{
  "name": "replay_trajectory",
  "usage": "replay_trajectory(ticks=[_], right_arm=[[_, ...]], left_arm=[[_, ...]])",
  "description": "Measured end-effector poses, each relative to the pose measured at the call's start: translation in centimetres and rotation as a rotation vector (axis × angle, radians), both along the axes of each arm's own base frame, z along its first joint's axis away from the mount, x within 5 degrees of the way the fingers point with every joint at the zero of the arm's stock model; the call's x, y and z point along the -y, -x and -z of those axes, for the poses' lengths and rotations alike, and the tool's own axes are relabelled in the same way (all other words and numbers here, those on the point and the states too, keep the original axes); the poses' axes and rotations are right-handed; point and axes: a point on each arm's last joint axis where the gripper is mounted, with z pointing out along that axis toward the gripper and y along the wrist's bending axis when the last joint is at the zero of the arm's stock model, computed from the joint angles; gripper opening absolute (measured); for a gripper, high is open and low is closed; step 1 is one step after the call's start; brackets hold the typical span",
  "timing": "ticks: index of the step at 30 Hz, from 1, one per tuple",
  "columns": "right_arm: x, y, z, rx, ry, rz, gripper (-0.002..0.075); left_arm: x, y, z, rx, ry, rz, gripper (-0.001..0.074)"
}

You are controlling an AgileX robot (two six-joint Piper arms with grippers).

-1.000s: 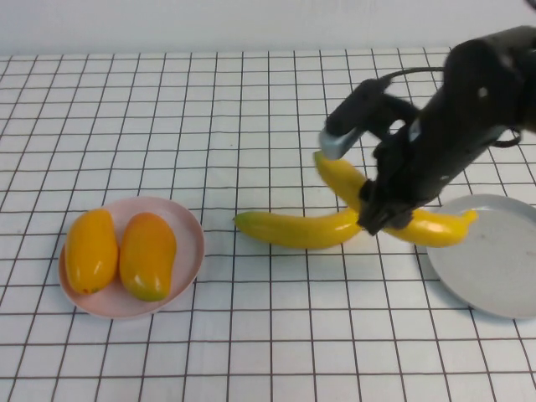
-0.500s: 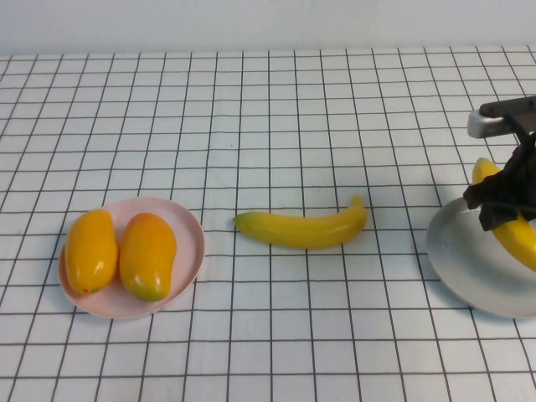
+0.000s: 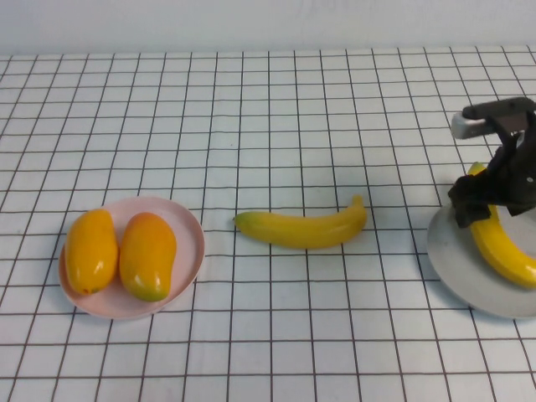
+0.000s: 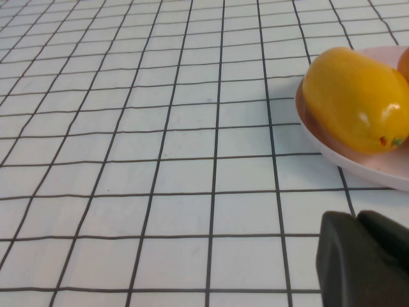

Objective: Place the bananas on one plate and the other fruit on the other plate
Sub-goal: Put another type of fruit in the right plate

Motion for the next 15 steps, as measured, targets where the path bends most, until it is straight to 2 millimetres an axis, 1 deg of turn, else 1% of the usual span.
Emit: replay_trajectory(ticks=[2, 5, 7, 8, 10, 11, 13, 15], right_arm=[[-1.2, 0.1, -2.0, 0.055, 0.0, -0.062, 0.0562], [-4.1, 0.2, -5.3, 0.165, 0.01, -0.223, 0.0563], [-7.0, 0.6, -7.0, 0.23, 0.022, -0.37, 0.0563], [-8.2, 0.8, -7.5, 0.256, 0.029, -0.436, 0.0564], [-11.3, 1.5, -7.9, 0.301, 0.051, -0.606, 0.0565], [-12.7, 1.8, -7.7, 0.312, 0.059, -0.681, 0.0565], [-15.2, 2.2, -7.1, 0.325, 0.096, -0.843, 0.0565], [-16.9, 2.4, -6.0, 0.317, 0.135, -0.982, 0.0565]], left_arm=[[0.0, 0.0, 0.0, 0.0, 0.0, 0.0, -0.0004], [0.0, 0.0, 0.0, 0.0, 0.0, 0.0, -0.0004], [0.0, 0.0, 0.0, 0.0, 0.0, 0.0, -0.0004], [0.0, 0.0, 0.0, 0.0, 0.0, 0.0, -0.0004], [0.0, 0.0, 0.0, 0.0, 0.0, 0.0, -0.0004], [0.0, 0.0, 0.0, 0.0, 0.0, 0.0, -0.0004], [0.0, 0.0, 0.0, 0.0, 0.0, 0.0, -0.0004], [0.0, 0.0, 0.0, 0.0, 0.0, 0.0, -0.0004]])
